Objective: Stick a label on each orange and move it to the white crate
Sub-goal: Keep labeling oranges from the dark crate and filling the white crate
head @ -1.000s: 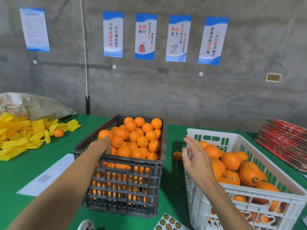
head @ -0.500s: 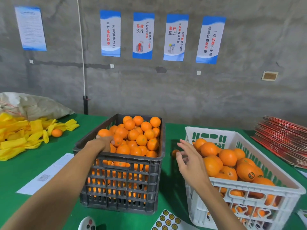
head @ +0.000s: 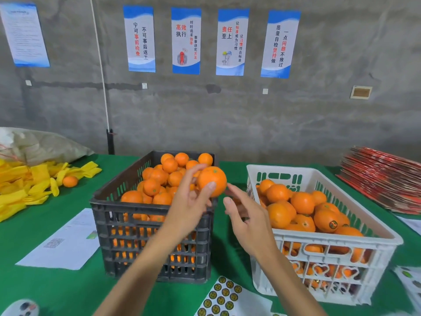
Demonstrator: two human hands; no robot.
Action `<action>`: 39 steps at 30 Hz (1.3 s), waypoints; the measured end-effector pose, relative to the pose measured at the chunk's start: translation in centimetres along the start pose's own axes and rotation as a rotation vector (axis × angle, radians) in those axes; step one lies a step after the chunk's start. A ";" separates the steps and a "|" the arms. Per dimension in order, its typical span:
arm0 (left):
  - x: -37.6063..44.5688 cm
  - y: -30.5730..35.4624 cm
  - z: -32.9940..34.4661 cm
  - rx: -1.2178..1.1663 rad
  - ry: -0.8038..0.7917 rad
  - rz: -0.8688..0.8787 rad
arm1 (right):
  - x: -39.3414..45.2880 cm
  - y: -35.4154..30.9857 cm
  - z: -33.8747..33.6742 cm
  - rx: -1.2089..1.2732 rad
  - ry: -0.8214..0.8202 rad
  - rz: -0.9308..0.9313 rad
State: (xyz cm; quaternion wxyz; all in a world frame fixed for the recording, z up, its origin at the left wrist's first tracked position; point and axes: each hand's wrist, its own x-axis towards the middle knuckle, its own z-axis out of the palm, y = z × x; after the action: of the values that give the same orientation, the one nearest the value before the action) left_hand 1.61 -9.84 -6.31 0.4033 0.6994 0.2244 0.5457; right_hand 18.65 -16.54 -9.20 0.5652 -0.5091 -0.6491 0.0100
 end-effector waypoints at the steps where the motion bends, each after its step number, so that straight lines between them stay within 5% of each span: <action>1: -1.3 -0.5 1.1 -0.060 0.006 -0.030 | -0.8 -0.1 -0.1 0.036 0.013 0.001; 12: -12.2 -6.9 7.1 -0.138 -0.072 -0.326 | -13.3 4.9 -0.9 0.065 0.000 0.157; 19: -16.3 -12.5 7.0 -0.030 -0.066 -0.576 | -17.6 8.8 -1.5 0.012 -0.537 0.400; 23: -17.7 -14.2 6.8 -0.064 -0.035 -0.645 | -19.4 10.5 -1.6 -0.098 -0.690 0.321; 30: -17.6 -14.9 6.3 -0.079 -0.051 -0.685 | -18.7 11.2 -0.9 -0.119 -0.725 0.214; 39: -17.7 -15.5 6.0 -0.141 -0.029 -0.694 | -18.3 11.4 -0.5 0.140 -0.666 0.521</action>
State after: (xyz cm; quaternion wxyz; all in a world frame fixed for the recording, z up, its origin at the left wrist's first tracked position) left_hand 3.88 -16.20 -29.57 0.6151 0.5597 0.4046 0.3804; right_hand 23.60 -23.63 -28.94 0.3365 -0.5853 -0.6436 0.3605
